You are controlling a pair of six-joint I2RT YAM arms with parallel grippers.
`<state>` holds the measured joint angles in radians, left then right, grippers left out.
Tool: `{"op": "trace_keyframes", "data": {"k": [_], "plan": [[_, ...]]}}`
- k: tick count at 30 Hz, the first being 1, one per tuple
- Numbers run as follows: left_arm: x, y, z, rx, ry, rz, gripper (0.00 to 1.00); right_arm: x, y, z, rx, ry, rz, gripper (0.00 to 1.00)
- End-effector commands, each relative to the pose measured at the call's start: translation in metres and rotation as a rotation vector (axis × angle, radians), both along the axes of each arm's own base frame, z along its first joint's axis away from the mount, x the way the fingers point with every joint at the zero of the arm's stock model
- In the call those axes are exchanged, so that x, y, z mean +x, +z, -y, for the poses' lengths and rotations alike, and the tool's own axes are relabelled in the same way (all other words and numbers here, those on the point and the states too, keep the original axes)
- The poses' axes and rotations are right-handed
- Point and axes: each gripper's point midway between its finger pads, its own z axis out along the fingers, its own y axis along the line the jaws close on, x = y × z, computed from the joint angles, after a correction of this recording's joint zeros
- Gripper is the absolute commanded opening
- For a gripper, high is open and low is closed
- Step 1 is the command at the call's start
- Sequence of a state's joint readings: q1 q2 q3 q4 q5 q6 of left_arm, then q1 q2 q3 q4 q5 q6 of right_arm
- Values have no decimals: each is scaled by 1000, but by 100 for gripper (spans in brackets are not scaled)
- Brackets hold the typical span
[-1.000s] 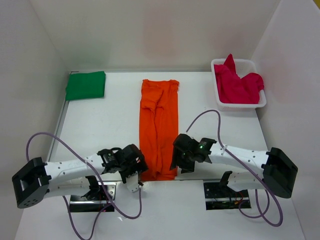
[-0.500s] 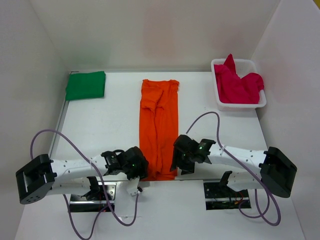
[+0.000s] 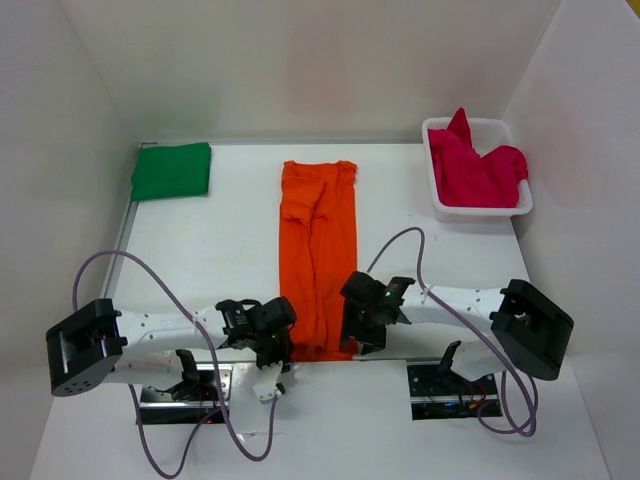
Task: Fold and stack the t-shirts
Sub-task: Grab the bottom of the folded rectangular tshirt with both arms
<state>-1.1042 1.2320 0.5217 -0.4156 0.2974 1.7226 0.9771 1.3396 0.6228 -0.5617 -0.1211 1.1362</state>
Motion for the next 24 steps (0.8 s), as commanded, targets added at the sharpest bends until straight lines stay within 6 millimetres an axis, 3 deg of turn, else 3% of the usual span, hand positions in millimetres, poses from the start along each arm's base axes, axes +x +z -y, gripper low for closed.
{"op": "trace_keyframes", "data": {"k": [1,3,6,7,9,13,17,24], "plan": [[-30,-2,-8,17,-36,-139,17,8,0,-13,24,5,6,65],[-26,-2,-4,25,5,-149,17,7,-5,-11,7,16,-2,60],[-22,0,3,43,114,-203,14,4,-3,-14,27,33,-12,29],[-18,8,11,23,140,-206,13,4,-3,-14,27,33,-12,14],[-19,12,14,16,201,-245,9,5,0,-14,26,52,-6,1],[-16,21,17,2,308,-281,6,12,10,-19,32,64,7,0],[1,40,20,-27,457,-296,5,30,38,-20,76,73,68,0],[59,100,26,-145,743,-416,5,94,87,-4,161,24,181,0]]}}
